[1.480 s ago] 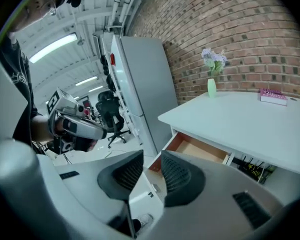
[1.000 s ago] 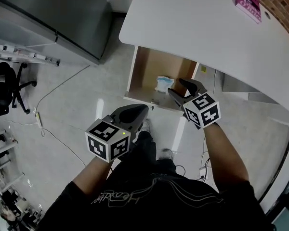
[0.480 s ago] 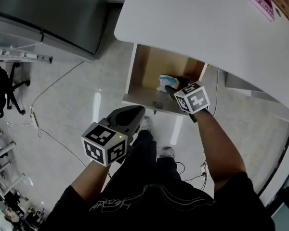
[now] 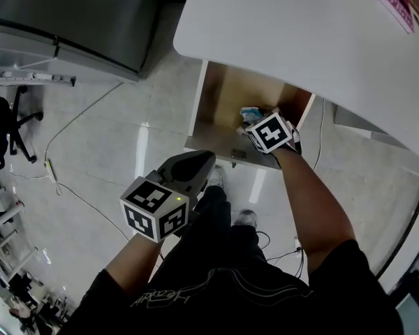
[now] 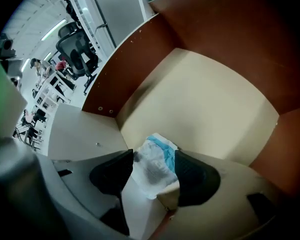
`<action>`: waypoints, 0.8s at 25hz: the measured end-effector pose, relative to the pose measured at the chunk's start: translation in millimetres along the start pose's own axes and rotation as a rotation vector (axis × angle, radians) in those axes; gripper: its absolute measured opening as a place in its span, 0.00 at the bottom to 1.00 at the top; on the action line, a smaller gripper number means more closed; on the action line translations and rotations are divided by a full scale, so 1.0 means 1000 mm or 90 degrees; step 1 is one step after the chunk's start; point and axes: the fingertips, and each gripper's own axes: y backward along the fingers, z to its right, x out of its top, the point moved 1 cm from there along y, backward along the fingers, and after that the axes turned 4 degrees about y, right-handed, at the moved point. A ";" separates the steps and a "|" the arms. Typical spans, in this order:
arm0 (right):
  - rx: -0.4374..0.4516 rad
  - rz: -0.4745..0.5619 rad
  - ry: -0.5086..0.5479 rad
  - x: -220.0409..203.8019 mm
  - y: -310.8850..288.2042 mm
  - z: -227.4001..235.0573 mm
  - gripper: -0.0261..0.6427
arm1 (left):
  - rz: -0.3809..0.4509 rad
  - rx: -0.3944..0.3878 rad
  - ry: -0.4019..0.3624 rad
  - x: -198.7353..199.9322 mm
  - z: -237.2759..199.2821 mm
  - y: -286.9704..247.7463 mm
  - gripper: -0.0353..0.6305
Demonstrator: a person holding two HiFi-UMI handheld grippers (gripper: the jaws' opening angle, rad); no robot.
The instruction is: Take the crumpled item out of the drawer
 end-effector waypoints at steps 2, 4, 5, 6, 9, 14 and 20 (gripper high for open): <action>-0.004 -0.009 -0.003 -0.001 -0.007 0.002 0.40 | 0.000 -0.001 0.002 0.002 -0.004 -0.001 0.09; -0.003 -0.010 -0.011 0.000 -0.012 0.003 0.40 | 0.000 -0.001 0.003 0.003 -0.008 -0.002 0.09; -0.001 -0.010 -0.013 0.000 -0.014 0.002 0.40 | 0.001 -0.001 0.004 0.004 -0.011 -0.001 0.09; -0.001 -0.011 -0.013 0.000 -0.016 0.002 0.40 | 0.002 -0.003 0.005 0.005 -0.013 -0.001 0.09; -0.005 -0.020 -0.007 -0.001 -0.019 -0.001 0.40 | 0.004 -0.007 0.006 0.007 -0.018 0.002 0.09; 0.006 -0.030 -0.006 -0.004 -0.023 -0.005 0.29 | 0.007 -0.003 0.009 0.010 -0.026 0.006 0.09; 0.023 -0.032 -0.014 -0.005 -0.022 -0.008 0.21 | 0.006 0.003 0.013 0.009 -0.031 0.009 0.09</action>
